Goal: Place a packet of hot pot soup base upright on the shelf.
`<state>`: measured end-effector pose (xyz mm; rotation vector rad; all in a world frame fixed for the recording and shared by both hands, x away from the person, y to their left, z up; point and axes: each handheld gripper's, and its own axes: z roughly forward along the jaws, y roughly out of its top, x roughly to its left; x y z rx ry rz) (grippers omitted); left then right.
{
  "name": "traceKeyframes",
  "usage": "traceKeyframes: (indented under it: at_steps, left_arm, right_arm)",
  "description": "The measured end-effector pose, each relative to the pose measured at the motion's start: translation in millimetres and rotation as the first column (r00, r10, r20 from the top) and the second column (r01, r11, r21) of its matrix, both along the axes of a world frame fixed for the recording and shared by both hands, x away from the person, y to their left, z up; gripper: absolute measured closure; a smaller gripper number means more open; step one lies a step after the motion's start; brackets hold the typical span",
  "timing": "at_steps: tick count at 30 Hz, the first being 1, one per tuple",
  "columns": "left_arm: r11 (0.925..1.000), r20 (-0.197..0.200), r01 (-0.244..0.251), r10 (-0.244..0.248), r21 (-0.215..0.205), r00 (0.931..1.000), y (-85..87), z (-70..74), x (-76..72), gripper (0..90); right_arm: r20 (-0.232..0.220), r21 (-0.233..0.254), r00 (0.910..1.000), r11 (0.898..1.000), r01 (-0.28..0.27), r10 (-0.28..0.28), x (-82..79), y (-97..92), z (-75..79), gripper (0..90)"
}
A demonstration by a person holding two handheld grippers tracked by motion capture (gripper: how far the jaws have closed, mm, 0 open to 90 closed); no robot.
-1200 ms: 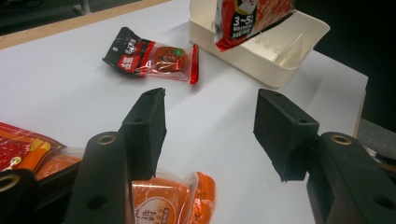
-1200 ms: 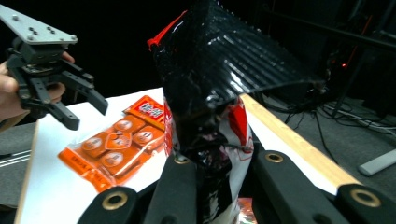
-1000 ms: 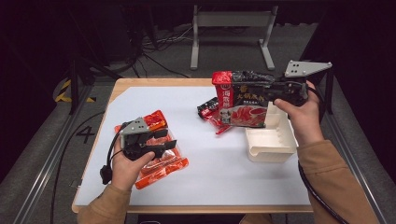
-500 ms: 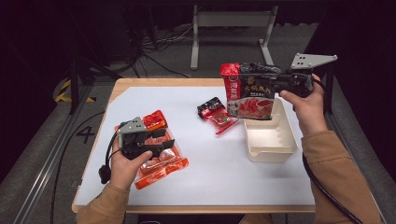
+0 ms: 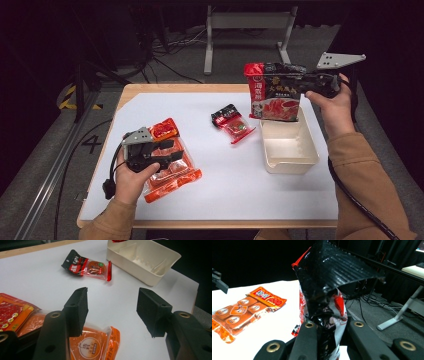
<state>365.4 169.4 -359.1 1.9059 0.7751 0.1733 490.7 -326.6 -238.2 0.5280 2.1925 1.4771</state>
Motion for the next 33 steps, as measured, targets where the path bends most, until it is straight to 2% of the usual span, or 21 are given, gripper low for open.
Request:
traceKeyframes:
  at_steps: [6,8,13,21,26,33]
  left_arm:
    - [0.9998,0.006,-0.021,0.021,0.004,0.9998,6.3,-0.9,-1.5,43.4]
    - [0.9997,0.002,-0.024,0.024,0.002,0.9997,6.6,-1.3,-1.6,43.5]
    - [0.9998,-0.006,-0.022,0.022,0.0,0.9997,6.5,-2.5,-1.2,43.4]
    - [0.9998,-0.01,-0.02,0.02,-0.001,0.9997,6.0,-3.2,0.1,43.1]
    - [0.9999,-0.014,-0.011,0.011,0.006,0.9998,5.3,-3.5,0.7,43.1]
    - [0.9998,-0.016,-0.018,0.018,0.004,0.9997,6.5,-4.4,0.1,43.1]
  right_arm:
    - [-0.003,0.001,0.9999,1.0,0.017,-0.017,8.4,-6.9,-0.9,83.0]
    - [0.008,-0.006,0.9998,1.0,0.018,-0.018,10.8,-8.7,-0.7,83.0]
    - [0.029,-0.018,0.9993,1.0,0.024,-0.023,16.4,-14.6,-1.3,82.9]
    - [0.023,-0.024,0.9992,0.999,0.034,-0.033,23.9,-24.8,-8.0,82.9]
    - [0.044,-0.044,0.9989,0.999,0.019,-0.018,28.0,-28.5,-11.7,82.9]
    - [0.033,-0.029,0.9994,1.0,0.006,-0.005,33.1,-31.0,-21.1,82.9]
